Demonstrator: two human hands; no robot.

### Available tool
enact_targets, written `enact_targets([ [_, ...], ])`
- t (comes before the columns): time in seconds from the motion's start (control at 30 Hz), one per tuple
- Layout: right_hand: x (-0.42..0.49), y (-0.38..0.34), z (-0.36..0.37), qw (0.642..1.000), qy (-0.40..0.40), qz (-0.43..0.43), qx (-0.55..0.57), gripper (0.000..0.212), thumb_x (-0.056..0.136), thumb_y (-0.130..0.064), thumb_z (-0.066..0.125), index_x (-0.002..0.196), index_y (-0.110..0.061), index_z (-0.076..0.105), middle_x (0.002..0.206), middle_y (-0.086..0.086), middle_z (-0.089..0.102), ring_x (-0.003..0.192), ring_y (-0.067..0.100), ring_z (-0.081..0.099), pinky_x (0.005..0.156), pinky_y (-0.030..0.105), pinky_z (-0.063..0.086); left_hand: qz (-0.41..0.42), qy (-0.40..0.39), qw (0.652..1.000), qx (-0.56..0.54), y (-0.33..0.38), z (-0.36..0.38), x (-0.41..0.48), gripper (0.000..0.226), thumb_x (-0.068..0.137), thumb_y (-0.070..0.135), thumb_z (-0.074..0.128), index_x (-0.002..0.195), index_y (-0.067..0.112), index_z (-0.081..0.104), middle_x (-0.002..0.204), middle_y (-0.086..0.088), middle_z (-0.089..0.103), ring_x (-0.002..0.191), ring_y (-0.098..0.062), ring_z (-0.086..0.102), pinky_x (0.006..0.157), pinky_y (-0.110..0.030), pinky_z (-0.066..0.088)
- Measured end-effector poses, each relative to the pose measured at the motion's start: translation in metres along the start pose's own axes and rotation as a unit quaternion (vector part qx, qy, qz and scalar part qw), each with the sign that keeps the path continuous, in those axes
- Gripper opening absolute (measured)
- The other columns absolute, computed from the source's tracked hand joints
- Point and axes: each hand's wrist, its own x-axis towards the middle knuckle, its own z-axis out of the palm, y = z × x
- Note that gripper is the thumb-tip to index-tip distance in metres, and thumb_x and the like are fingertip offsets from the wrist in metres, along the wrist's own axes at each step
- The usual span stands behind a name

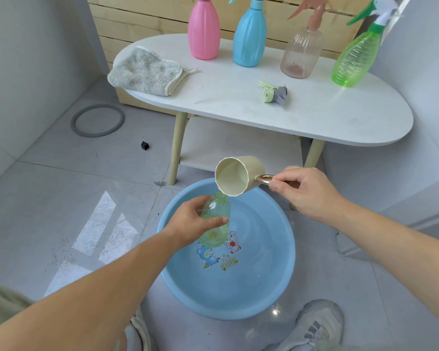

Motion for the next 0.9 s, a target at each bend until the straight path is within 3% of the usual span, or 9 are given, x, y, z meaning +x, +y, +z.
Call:
enact_targets([
  [0.2, 0.0009, 0.0004, 0.0017, 1.000, 0.002, -0.018, -0.002, 0.012, 0.091, -0.023, 0.068, 0.082, -0.027, 0.074, 0.080, -0.003, 0.065, 0.068, 0.004, 0.054, 0.067, 0.014, 0.040, 0.000, 0.005, 1.000, 0.007, -0.0015, -0.0017, 0.0017, 0.055, 0.076, 0.028, 0.090, 0.126, 0.028, 0.067, 0.113, 0.014, 0.075, 0.098, 0.000, 0.072, 0.080, -0.015, 0.056],
  [0.43, 0.0029, 0.0021, 0.0038, 0.999, 0.012, -0.023, -0.018, 0.011, 0.091, -0.021, 0.069, 0.083, -0.019, 0.076, 0.077, -0.004, 0.062, 0.065, 0.003, 0.052, 0.063, 0.011, 0.037, -0.003, 0.008, 1.000, 0.004, -0.0012, -0.0015, 0.0013, 0.053, 0.077, 0.025, 0.090, 0.124, 0.028, 0.068, 0.110, 0.014, 0.075, 0.095, 0.002, 0.072, 0.073, -0.010, 0.054],
  [0.9, 0.0041, 0.0008, 0.0017, 0.998, 0.010, -0.053, -0.037, 0.018, 0.090, -0.023, 0.069, 0.078, -0.037, 0.069, 0.083, -0.011, 0.064, 0.081, 0.001, 0.059, 0.071, 0.007, 0.038, -0.011, 0.012, 1.000, 0.004, -0.0044, -0.0014, 0.0035, 0.056, 0.076, 0.027, 0.091, 0.126, 0.028, 0.068, 0.110, 0.014, 0.075, 0.096, -0.001, 0.073, 0.079, -0.016, 0.056],
])
